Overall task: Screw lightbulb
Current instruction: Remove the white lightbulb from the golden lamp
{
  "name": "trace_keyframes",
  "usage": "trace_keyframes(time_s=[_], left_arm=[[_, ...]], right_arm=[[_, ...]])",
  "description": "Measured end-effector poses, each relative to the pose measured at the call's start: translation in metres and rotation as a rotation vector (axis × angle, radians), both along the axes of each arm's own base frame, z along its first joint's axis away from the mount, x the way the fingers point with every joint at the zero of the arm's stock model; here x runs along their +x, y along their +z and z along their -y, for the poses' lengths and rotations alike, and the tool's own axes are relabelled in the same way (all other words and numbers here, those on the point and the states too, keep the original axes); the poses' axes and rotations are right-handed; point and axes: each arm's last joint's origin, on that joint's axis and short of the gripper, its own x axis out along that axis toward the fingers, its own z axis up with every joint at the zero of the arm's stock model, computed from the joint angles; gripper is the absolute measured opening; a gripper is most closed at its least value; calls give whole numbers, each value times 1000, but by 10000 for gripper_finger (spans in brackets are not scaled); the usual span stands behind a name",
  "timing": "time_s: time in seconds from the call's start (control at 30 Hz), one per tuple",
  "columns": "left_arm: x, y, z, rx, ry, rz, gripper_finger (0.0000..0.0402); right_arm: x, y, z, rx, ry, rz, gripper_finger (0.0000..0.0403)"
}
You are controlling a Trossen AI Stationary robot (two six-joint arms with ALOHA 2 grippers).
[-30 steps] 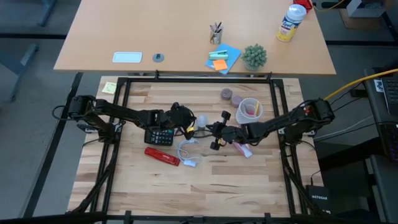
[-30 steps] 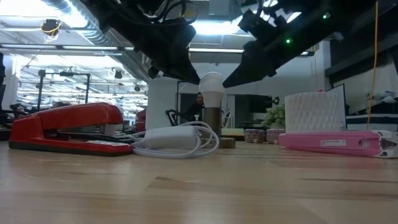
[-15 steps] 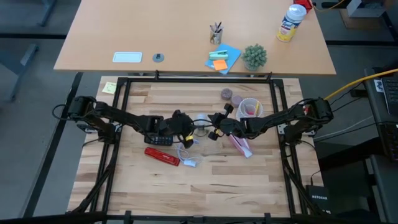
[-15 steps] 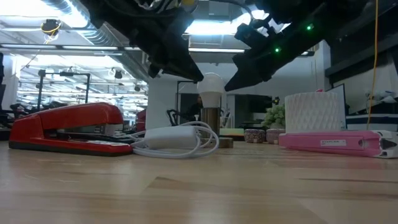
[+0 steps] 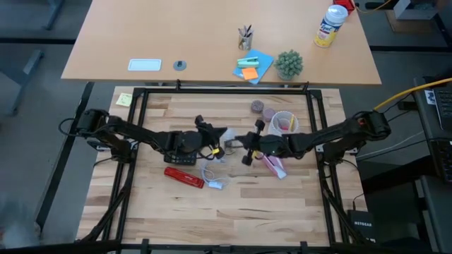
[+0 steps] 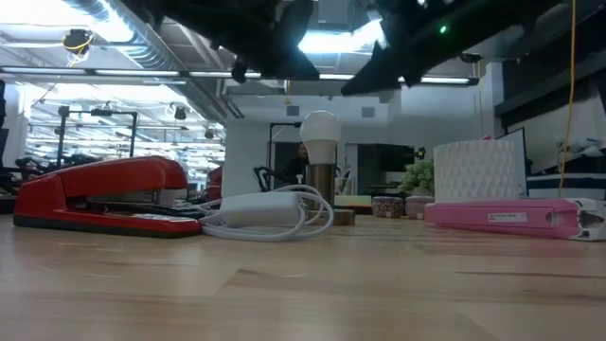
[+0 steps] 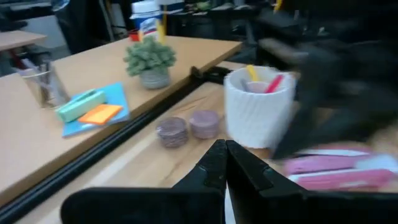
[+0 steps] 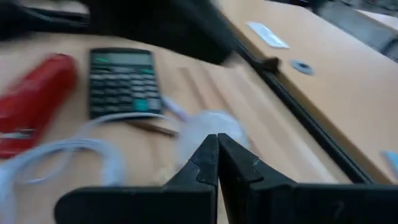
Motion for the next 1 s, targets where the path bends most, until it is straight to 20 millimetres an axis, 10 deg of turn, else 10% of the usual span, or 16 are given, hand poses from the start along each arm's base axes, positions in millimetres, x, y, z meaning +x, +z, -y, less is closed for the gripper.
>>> trace_keyframes(time_s=[0.43,1.0], left_arm=[[-6,-19,-52,-141,36,-155,0],[-7,-25,-33,-241,-79,-197,0]], right_arm=[[12,-26,-21,-5,24,-34,7],[20,-40,4,7,-87,-46,7]])
